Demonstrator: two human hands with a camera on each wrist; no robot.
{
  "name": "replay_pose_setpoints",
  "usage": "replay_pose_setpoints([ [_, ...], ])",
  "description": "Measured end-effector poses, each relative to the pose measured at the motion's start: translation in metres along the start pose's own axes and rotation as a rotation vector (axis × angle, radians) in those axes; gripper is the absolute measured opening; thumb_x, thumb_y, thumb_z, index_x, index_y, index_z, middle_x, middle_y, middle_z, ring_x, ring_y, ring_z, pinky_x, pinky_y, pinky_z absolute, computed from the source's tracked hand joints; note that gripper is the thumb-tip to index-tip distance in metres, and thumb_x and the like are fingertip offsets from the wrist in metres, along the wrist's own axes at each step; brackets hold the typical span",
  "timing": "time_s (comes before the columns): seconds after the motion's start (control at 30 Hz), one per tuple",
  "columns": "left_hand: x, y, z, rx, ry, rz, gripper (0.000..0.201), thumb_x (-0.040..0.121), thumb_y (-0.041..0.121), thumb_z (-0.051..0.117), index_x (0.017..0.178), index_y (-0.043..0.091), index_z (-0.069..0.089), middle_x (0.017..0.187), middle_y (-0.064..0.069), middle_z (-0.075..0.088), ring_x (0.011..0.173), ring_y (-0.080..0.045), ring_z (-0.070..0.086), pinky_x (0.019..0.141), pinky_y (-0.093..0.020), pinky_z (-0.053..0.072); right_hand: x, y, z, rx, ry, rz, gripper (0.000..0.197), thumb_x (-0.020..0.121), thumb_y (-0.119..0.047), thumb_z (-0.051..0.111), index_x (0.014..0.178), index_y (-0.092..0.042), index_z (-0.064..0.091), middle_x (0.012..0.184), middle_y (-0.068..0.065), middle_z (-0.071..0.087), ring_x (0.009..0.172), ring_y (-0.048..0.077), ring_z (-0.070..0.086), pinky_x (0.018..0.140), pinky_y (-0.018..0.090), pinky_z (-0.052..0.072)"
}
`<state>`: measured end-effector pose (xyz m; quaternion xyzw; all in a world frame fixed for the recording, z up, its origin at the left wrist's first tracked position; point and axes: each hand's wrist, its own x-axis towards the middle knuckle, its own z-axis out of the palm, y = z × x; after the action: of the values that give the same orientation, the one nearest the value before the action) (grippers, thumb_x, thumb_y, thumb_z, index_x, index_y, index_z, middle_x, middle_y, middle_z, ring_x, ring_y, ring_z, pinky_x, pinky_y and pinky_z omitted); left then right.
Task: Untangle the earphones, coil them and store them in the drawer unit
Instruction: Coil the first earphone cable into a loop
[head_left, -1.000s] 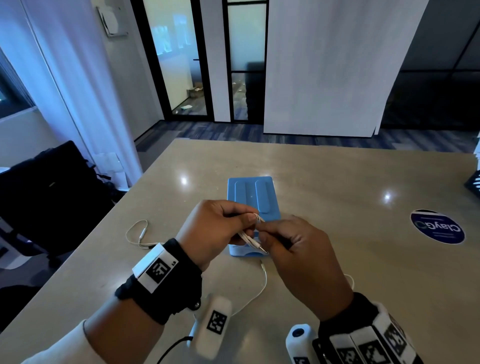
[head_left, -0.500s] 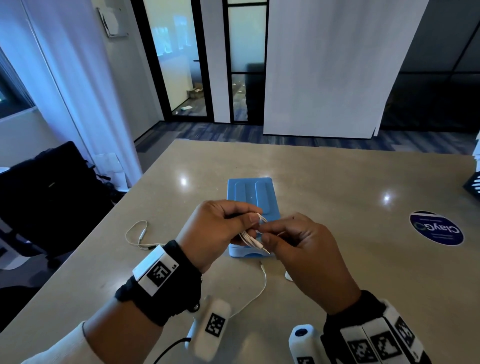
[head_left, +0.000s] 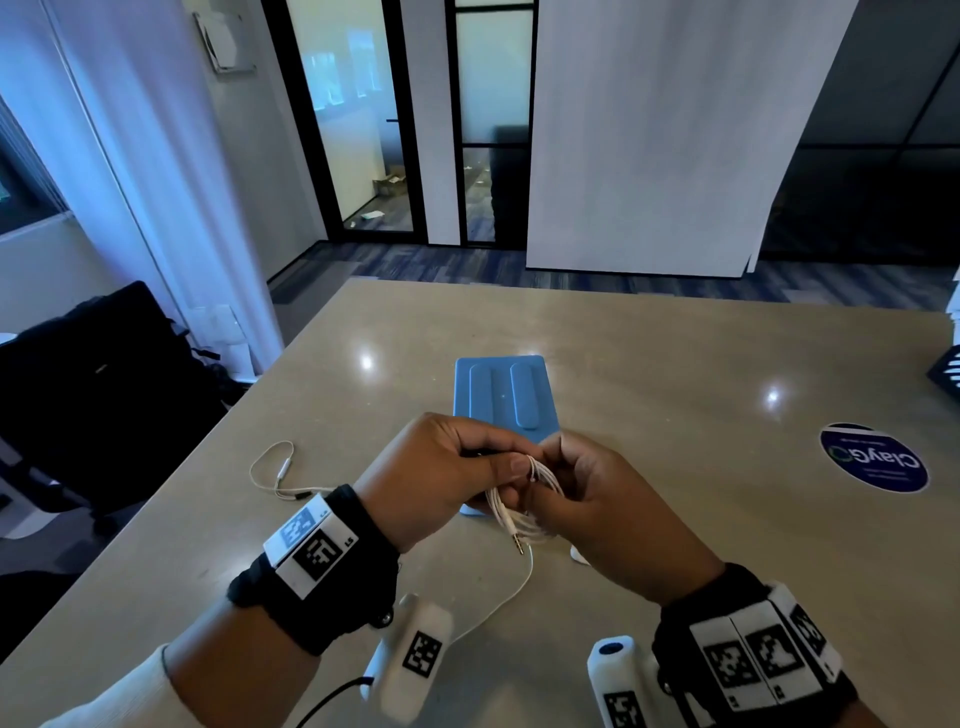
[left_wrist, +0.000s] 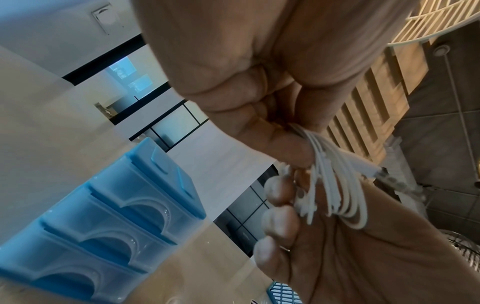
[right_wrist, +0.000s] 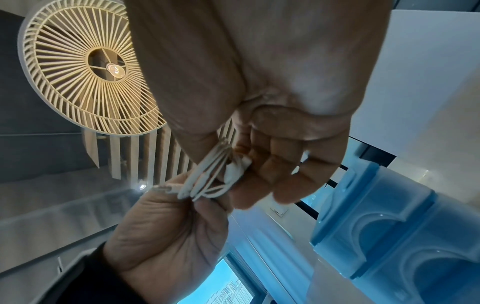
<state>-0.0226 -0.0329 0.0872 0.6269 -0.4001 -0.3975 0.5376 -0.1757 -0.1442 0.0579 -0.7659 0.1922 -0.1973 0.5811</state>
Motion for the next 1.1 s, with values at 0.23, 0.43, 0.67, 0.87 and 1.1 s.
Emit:
replay_pose_setpoints([
  [0.23,-0.001,-0.002,-0.004,0.056,-0.022,-0.008,0.015,0.088,0.005,0.069,0.099,0.01,0.078,0.079,-0.013,0.073,0.066,-0.016,0.067,0.059,-0.024,0.054,-0.001,0.004,-0.004,0.166,-0.137,0.14,0.014,0.087,-0.018,0.08,0.097,-0.011,0.073,0.08,0.012,0.066,0.06,0.011,0.056,0.056,0.024,0.048],
  [0.43,0.002,-0.006,-0.01,0.092,0.031,-0.009,0.016,0.086,0.006,0.071,0.094,0.019,0.079,0.075,-0.009,0.073,0.062,-0.013,0.066,0.061,-0.029,0.057,-0.004,0.008,-0.011,0.578,-0.044,0.311,0.021,0.091,-0.019,0.067,0.1,-0.001,0.069,0.079,0.015,0.065,0.059,0.016,0.06,0.052,0.025,0.052],
  [0.67,0.002,-0.008,-0.008,0.155,0.041,0.035,0.015,0.085,0.007,0.073,0.094,0.018,0.079,0.073,-0.006,0.073,0.062,-0.016,0.067,0.06,-0.03,0.055,-0.007,0.002,-0.014,0.726,0.011,0.36,0.015,0.074,-0.011,0.076,0.088,-0.011,0.07,0.075,0.01,0.059,0.059,0.017,0.054,0.049,0.024,0.048],
  [0.87,0.002,-0.008,-0.007,0.207,0.03,0.049,0.016,0.084,0.009,0.075,0.092,0.023,0.08,0.078,-0.02,0.074,0.066,-0.021,0.068,0.066,-0.033,0.057,-0.008,-0.004,-0.017,0.972,-0.02,0.441,0.011,0.077,-0.012,0.072,0.087,-0.009,0.068,0.075,0.01,0.06,0.061,0.016,0.062,0.051,0.023,0.055],
  [1.1,0.002,-0.01,0.001,0.469,0.151,0.102,0.018,0.08,0.018,0.079,0.085,0.035,0.08,0.074,0.017,0.075,0.068,0.003,0.068,0.067,-0.013,0.051,-0.008,-0.006,-0.012,0.613,0.048,0.344,0.011,0.087,0.005,0.067,0.095,0.001,0.074,0.087,0.018,0.076,0.083,0.026,0.077,0.062,0.025,0.062],
])
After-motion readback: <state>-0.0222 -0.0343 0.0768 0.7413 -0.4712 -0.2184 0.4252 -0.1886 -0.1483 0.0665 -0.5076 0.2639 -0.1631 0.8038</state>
